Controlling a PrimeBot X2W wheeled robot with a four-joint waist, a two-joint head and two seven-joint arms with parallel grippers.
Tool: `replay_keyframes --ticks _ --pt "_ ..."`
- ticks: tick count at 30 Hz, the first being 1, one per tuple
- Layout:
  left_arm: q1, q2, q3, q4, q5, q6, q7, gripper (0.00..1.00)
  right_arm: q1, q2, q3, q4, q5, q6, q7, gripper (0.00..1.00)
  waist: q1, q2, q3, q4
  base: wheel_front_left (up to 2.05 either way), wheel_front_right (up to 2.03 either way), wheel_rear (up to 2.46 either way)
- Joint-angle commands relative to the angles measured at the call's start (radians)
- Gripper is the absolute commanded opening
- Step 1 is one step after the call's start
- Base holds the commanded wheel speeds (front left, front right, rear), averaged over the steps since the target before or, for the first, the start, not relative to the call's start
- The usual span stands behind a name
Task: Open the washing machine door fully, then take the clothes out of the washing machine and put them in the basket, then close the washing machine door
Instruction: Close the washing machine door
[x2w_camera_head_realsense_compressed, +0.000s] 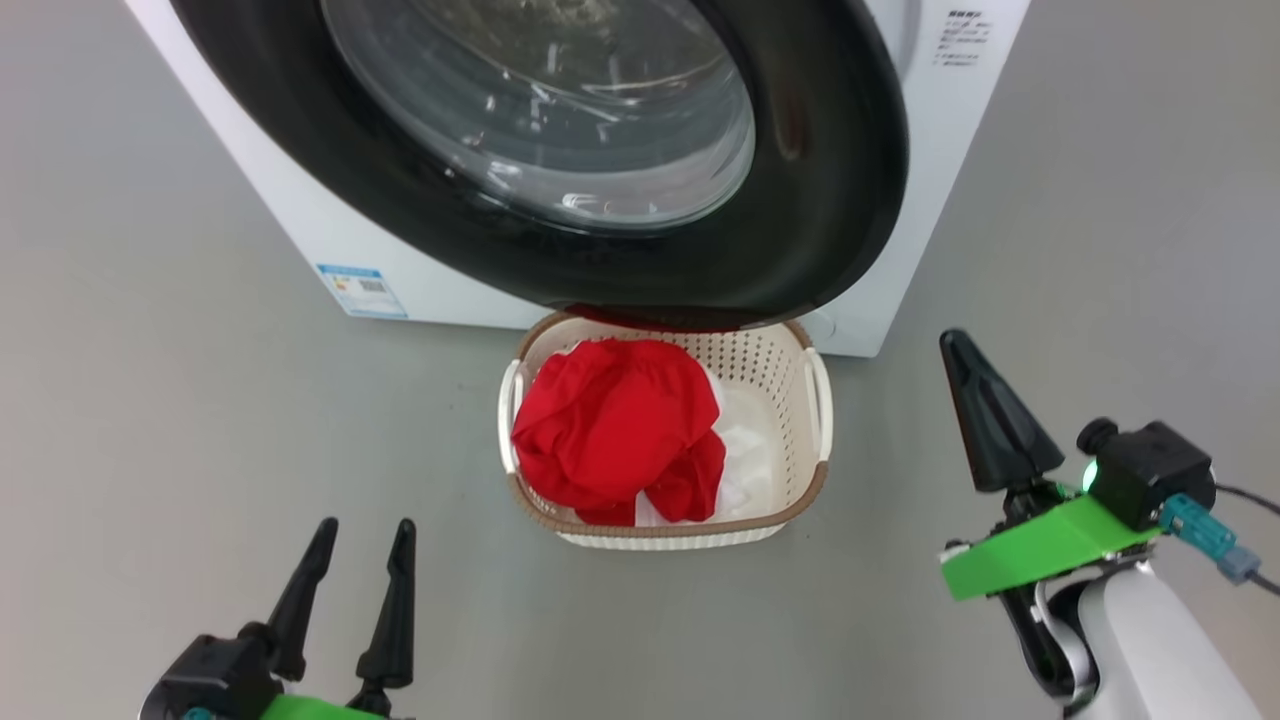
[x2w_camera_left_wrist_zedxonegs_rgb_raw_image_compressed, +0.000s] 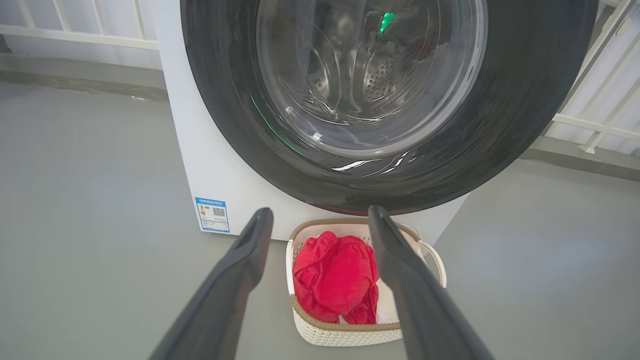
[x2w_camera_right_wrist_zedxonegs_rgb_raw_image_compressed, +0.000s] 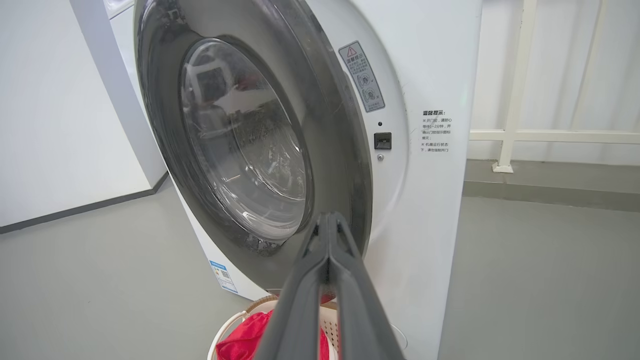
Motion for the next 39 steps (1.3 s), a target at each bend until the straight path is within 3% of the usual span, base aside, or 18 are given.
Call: replay_keyframes --ticks 1,39 --pt "-0.034 0.005 0.027 -0.03 0.012 -0.005 -0.012 1.0 -0.044 -0.004 0.02 -0.017 0.009 0.0 -0.006 0.0 0.0 -0.0001 0.027 0.02 0.0 0.0 0.0" --pt "-0.211 -0.014 -0.067 -0.065 -0.053 -0.005 -0.012 1.0 -0.42 -0.072 -0.013 0.063 0.005 0.0 -0.006 0.0 0.0 -0.0001 0.29 0.121 0.0 0.0 0.0"
